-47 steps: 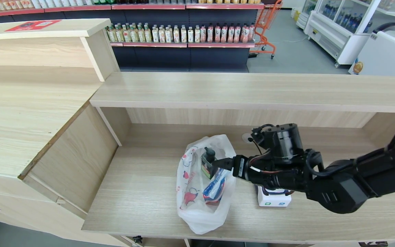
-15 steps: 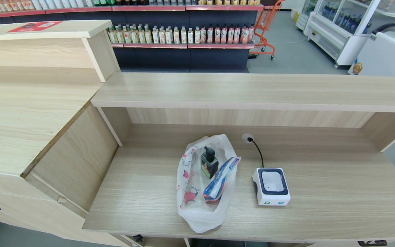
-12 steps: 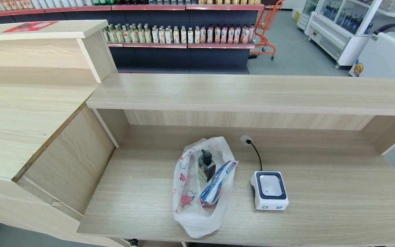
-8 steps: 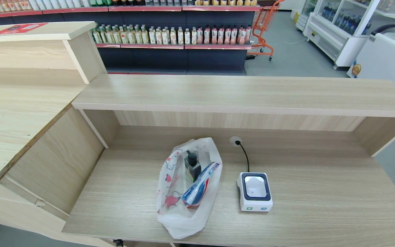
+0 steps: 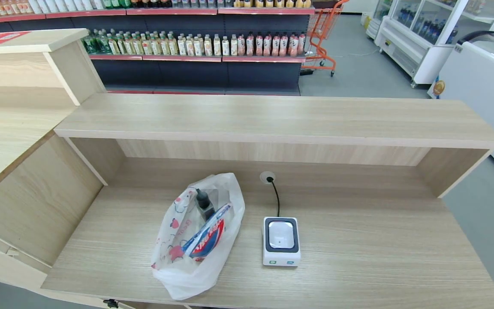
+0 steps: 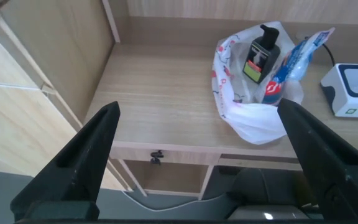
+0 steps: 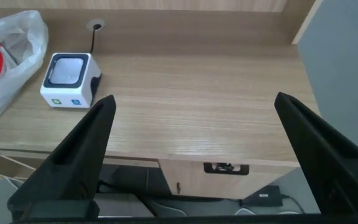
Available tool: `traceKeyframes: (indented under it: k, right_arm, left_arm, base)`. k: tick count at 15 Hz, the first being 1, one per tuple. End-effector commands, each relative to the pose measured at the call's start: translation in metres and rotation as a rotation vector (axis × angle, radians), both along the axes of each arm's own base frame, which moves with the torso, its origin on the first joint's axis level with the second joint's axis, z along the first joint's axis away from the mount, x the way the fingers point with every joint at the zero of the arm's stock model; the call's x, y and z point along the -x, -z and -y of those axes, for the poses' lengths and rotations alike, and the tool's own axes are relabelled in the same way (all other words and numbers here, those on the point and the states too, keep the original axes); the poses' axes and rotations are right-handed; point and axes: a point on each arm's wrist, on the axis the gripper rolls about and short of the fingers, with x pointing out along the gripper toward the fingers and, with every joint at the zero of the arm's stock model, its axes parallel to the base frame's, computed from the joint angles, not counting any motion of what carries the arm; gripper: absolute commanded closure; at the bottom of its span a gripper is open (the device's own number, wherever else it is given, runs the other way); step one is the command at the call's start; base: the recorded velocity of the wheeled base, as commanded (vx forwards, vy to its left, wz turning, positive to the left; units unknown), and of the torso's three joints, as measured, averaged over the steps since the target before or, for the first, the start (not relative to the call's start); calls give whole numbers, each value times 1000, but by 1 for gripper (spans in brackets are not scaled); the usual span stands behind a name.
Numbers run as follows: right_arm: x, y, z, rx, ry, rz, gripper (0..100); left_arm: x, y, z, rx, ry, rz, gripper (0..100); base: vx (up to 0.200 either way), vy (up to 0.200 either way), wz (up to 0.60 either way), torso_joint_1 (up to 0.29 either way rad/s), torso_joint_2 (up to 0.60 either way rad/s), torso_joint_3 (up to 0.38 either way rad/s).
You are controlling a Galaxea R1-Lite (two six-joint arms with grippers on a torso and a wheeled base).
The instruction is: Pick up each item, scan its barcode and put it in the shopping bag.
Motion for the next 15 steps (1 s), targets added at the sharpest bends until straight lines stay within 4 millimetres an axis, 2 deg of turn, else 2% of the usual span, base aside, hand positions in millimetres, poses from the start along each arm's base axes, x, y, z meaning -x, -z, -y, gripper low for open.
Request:
traceKeyframes:
  k: [1,6,7,8,9,15]
  right_arm:
    - [0,0,0,1,-1,-2,0]
    - [0,0,0,-3,-1,-4,0]
    - [0,0,0,-5,-1,-4,0]
    - [0,0,0,4,-1,-4,100]
    - [0,0,0,9,-1,-4,100]
    - [0,0,0,-17,-1,-4,100]
  left_arm:
    - [0,0,0,0,0,-1,0]
    - [0,0,0,1,0,-1,0]
    - [-1,0,0,1,0,-7,0]
    - [0,0,0,1,0,-5,0]
    - [0,0,0,1,0,-1,0]
    - [0,0,0,1,0,-1,0]
  base:
    - [0,0,0,0,0,0]
    - [0,0,0,0,0,0]
    - [200,0,0,12,7,2]
    - [200,0,0,7,2,2]
    - [200,0,0,-12,-2,-2]
    - [0,0,0,0,0,0]
